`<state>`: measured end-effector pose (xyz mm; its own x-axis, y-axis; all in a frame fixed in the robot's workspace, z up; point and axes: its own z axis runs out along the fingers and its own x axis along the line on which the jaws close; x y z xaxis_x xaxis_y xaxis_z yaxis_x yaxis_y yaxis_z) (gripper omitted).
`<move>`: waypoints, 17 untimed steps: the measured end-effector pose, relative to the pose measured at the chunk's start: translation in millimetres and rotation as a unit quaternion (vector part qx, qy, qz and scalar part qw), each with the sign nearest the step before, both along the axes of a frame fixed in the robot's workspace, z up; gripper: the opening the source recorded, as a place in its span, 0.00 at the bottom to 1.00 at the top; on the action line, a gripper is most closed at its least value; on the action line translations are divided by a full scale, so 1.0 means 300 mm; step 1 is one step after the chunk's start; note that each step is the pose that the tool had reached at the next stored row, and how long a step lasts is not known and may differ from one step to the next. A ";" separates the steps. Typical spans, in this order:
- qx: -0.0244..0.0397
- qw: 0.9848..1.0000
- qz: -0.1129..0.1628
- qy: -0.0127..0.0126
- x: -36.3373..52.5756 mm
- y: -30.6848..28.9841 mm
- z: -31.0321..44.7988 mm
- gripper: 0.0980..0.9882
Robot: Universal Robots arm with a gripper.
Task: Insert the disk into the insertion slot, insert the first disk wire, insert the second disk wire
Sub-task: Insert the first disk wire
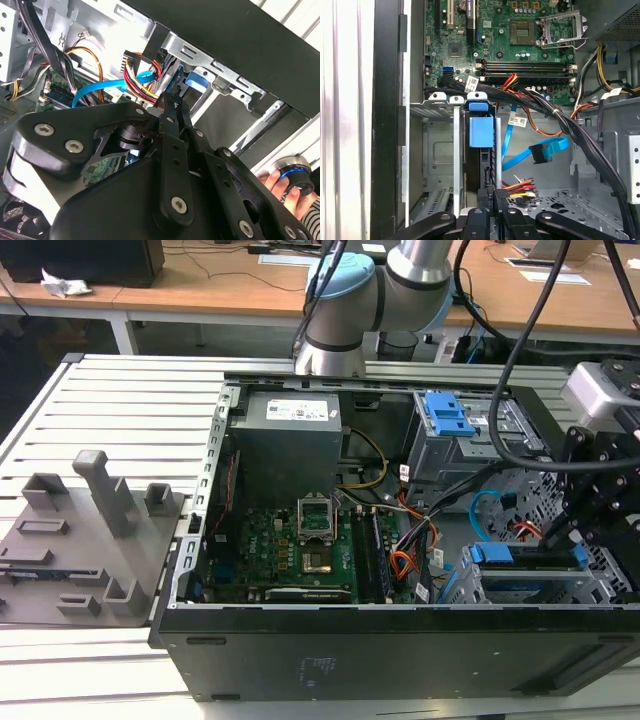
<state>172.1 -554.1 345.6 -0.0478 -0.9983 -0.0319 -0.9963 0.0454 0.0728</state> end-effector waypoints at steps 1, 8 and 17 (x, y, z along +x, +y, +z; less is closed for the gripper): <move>0.000 1.000 0.000 0.000 0.001 -0.001 -0.003 0.07; 0.000 1.000 0.000 0.001 0.008 -0.007 -0.025 0.07; 0.001 1.000 0.000 0.001 0.009 -0.008 -0.034 0.15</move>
